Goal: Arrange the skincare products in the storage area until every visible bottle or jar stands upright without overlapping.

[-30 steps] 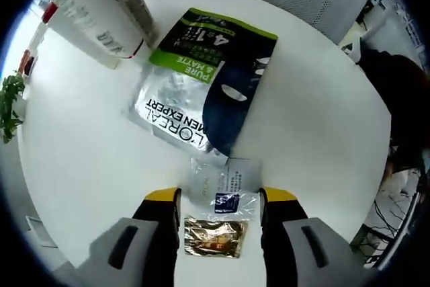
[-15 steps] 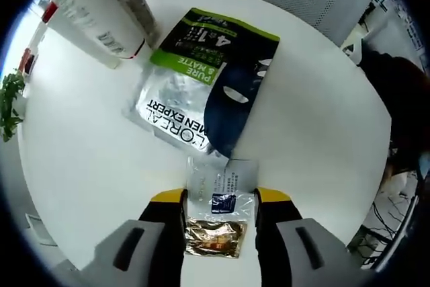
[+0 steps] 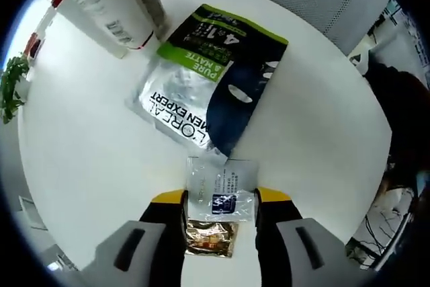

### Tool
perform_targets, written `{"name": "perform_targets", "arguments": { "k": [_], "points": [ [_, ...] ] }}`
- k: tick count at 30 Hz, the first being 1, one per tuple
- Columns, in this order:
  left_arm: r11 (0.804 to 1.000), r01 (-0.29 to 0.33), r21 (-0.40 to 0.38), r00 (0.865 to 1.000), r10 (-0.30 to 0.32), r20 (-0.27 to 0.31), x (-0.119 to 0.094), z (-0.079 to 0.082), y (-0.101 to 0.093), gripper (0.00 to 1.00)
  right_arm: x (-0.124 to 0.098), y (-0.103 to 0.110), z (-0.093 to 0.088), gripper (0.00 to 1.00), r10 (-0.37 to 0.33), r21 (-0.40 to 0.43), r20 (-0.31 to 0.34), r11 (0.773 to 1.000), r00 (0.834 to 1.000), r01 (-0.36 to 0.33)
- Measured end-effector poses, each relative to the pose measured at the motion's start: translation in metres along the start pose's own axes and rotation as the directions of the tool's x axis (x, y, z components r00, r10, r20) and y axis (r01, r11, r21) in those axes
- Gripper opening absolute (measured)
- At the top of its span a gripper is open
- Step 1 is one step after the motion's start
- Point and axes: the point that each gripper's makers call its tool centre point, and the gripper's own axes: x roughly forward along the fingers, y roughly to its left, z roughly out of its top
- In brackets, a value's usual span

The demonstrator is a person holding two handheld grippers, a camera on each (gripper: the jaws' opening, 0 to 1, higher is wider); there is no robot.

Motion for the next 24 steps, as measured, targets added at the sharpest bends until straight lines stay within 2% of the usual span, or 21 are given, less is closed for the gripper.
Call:
{"name": "perform_targets", "arguments": {
  "k": [3, 7, 9, 13, 16, 24],
  "points": [
    [0.999, -0.005, -0.053, 1.000, 0.005, 0.005, 0.000, -0.005, -0.002, 0.37, 0.000, 0.001, 0.000, 0.75, 0.002, -0.004, -0.002, 1.000, 1.000, -0.002],
    [0.996, -0.012, -0.090, 1.000, 0.010, -0.015, 0.000, -0.013, -0.005, 0.37, 0.000, 0.002, -0.001, 0.76, 0.001, -0.011, -0.005, 1.000, 1.000, -0.001],
    [0.983, -0.003, -0.183, 1.000, 0.000, -0.018, 0.000, -0.015, -0.009, 0.37, 0.000, 0.002, -0.001, 0.77, -0.001, -0.015, -0.005, 1.000, 1.000, 0.001],
    [0.979, -0.017, -0.204, 0.999, 0.007, -0.046, 0.000, -0.026, -0.010, 0.37, 0.000, 0.002, 0.001, 0.80, 0.000, -0.023, 0.003, 1.000, 1.000, 0.000],
    [0.963, -0.018, -0.267, 0.998, 0.001, -0.065, -0.002, -0.029, -0.016, 0.37, 0.000, 0.003, 0.002, 0.83, 0.008, -0.023, 0.010, 1.000, 1.000, -0.007],
    [0.935, -0.020, -0.354, 0.997, -0.007, -0.074, -0.002, -0.033, -0.030, 0.37, 0.001, 0.008, 0.007, 0.90, 0.015, -0.063, 0.030, 0.998, 0.999, -0.013]
  ]
}}
